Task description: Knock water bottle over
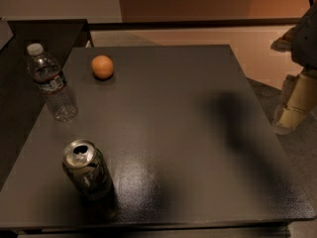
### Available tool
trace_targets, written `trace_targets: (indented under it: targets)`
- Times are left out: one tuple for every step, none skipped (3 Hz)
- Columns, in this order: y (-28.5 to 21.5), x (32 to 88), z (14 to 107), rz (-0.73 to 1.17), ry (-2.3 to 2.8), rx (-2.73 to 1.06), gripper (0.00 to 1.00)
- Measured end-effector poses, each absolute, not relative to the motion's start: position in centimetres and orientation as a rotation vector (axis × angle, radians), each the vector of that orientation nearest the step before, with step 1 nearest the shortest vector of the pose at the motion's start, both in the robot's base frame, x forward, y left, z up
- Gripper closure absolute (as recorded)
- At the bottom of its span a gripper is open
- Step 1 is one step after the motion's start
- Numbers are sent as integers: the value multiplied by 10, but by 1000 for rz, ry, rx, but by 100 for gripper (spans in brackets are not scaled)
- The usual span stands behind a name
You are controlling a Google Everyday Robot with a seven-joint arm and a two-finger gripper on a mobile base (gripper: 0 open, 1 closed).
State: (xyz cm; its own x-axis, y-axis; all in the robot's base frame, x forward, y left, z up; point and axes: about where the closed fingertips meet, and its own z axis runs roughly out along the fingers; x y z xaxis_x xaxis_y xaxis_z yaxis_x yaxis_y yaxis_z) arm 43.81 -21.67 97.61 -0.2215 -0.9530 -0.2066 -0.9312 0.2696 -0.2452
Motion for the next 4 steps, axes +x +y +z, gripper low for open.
trace_targets:
  targets:
    - [-217, 438, 976, -98, 2232, -1725, 0]
    - [-204, 447, 974, -20, 2198, -1709, 0]
    - [-173, 465, 971, 112, 2131, -1676, 0]
    - [-139, 486, 970, 230, 2065, -1624, 0]
